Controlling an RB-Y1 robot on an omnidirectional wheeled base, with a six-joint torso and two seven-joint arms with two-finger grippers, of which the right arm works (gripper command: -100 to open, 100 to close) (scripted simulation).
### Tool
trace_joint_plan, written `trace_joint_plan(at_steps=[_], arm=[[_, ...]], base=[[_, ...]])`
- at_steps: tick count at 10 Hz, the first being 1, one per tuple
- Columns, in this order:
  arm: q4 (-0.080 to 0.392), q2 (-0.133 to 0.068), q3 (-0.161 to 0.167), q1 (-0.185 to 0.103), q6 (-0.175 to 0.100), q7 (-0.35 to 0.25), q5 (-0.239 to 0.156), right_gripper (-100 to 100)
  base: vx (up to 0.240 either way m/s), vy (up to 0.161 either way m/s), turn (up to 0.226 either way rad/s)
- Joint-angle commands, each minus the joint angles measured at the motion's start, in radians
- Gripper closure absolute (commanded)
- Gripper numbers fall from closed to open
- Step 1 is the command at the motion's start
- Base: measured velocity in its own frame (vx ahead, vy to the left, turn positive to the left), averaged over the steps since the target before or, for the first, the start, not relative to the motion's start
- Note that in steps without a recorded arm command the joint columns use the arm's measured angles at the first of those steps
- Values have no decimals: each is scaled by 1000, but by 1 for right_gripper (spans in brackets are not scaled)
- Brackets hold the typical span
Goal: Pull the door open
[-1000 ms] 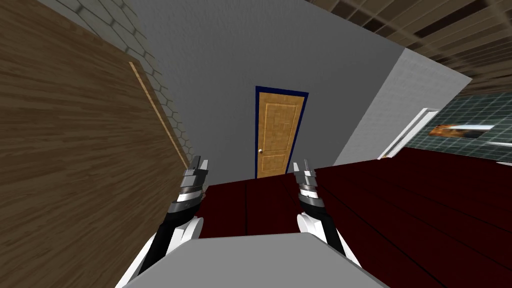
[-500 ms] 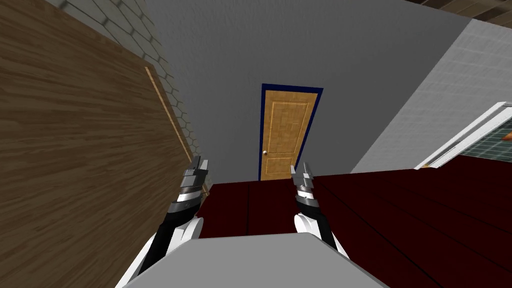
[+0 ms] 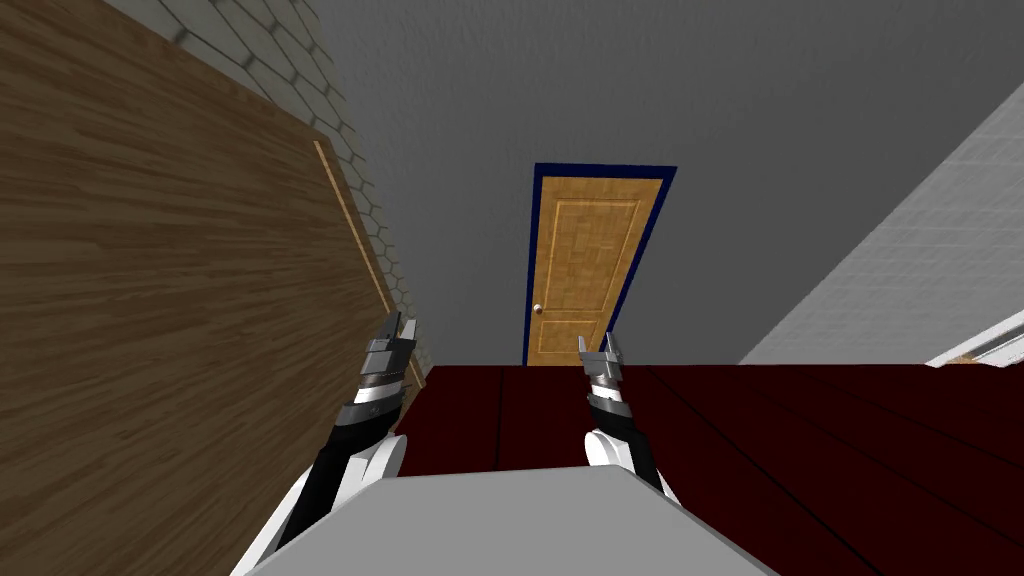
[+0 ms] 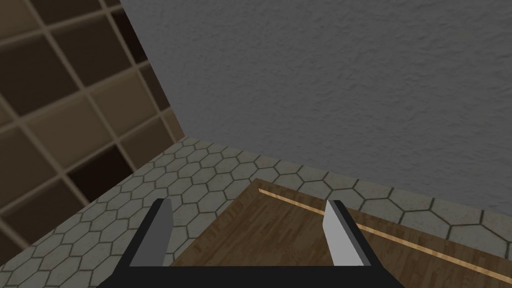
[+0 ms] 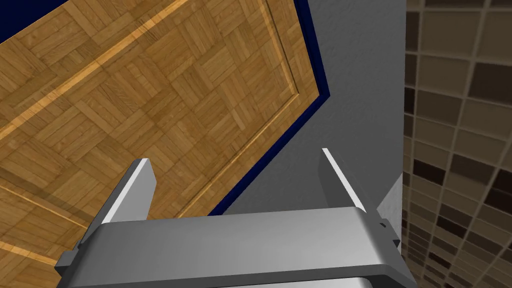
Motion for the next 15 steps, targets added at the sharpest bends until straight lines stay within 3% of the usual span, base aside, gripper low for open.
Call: trace_joint_plan(at_steps=[1,15], arm=[[34,-4,11,-8,-16,-29,-31,-100],[339,-47,101,-73,-154,-295,-326,-100]], base=[[94,-42,170],[85,-55,174]])
